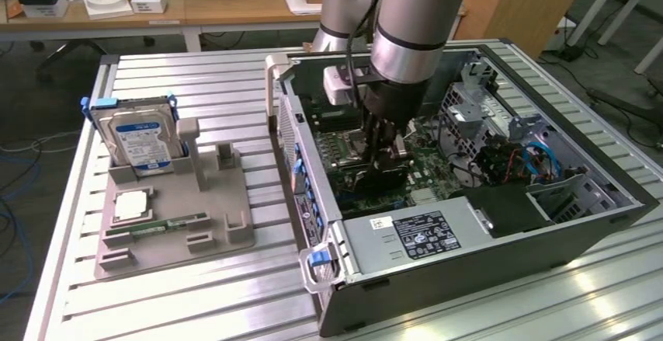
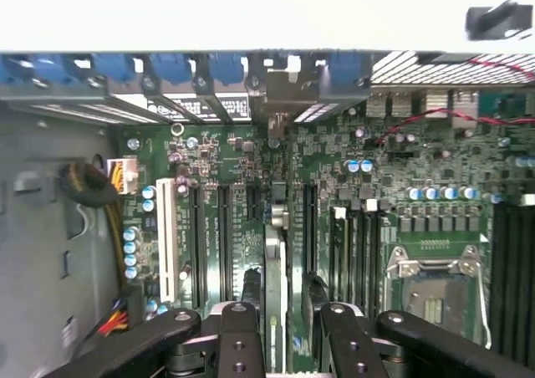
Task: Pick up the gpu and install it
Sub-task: 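Insert the gpu into the slot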
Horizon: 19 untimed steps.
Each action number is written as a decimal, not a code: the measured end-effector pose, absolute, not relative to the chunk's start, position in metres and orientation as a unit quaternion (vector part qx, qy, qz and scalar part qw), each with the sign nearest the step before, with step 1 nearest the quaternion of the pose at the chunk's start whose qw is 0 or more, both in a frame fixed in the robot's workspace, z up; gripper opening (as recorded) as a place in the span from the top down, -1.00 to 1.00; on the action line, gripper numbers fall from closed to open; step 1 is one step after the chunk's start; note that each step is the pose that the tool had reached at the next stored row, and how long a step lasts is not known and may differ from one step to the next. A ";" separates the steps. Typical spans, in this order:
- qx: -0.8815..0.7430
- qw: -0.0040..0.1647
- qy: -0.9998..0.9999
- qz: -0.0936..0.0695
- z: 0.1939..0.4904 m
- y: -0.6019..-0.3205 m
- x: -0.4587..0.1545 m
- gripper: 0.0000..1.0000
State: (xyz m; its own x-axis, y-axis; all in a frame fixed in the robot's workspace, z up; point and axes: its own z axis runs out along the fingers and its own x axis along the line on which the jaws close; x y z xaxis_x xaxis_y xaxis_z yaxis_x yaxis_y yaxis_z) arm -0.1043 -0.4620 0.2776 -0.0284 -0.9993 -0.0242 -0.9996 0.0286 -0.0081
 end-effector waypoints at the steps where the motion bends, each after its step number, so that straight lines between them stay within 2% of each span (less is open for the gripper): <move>1: -0.697 0.012 0.717 0.006 0.280 -0.462 -0.104 0.33; 6: -0.697 0.012 0.717 0.006 0.282 -0.462 -0.104 0.36; 7: -0.697 0.012 0.717 0.006 0.282 -0.462 -0.104 0.49; 8: -0.697 0.012 0.717 0.006 0.282 -0.462 -0.104 0.49; 10: -0.697 0.012 0.717 0.005 0.282 -0.462 -0.104 0.73; 12: -0.697 0.012 0.717 0.006 0.282 -0.462 -0.104 0.73; 13: -0.697 0.012 0.717 0.005 0.282 -0.462 -0.104 0.80; 19: -0.697 0.012 0.717 0.005 0.282 -0.462 -0.104 0.80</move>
